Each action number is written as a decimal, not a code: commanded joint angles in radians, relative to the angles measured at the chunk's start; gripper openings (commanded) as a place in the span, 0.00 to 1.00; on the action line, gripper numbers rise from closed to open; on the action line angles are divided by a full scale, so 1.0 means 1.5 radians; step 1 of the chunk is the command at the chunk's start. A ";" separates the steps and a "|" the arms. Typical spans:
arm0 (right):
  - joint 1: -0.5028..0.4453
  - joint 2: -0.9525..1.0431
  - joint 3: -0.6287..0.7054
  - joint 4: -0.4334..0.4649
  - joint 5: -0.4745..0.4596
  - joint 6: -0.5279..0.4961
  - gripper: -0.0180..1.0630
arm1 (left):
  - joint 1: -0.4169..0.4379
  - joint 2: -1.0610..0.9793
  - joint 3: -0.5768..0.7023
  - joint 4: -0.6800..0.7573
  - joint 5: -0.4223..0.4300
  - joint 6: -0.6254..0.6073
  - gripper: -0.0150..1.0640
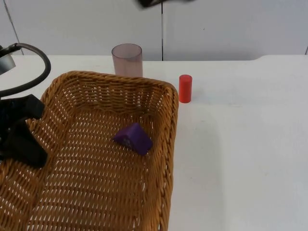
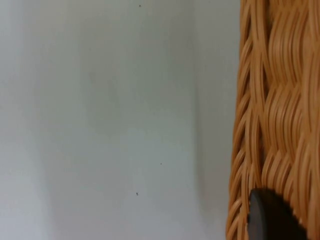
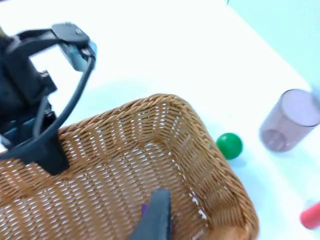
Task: Pick up the basket with the left hand and place the triangular block into the basket with the right hand.
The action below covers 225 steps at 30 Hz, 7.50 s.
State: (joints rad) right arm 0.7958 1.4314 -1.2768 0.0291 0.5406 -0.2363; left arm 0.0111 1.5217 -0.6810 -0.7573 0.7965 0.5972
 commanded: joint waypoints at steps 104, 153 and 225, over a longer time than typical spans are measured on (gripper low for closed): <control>0.004 -0.330 0.222 -0.001 -0.024 0.042 0.76 | -0.099 -0.613 -0.001 0.411 -0.033 -0.348 0.99; 0.004 -0.803 0.417 -0.032 0.191 0.110 0.76 | -0.099 -1.014 0.109 0.530 0.176 -0.461 0.99; 0.004 -0.864 0.507 -0.051 0.358 0.163 0.99 | -0.099 -1.014 0.122 0.532 0.187 -0.454 0.99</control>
State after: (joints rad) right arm 0.7972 0.1415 -0.5170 -0.0534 1.0864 0.0117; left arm -0.1400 0.0037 -0.5007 0.0489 1.0781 -0.0838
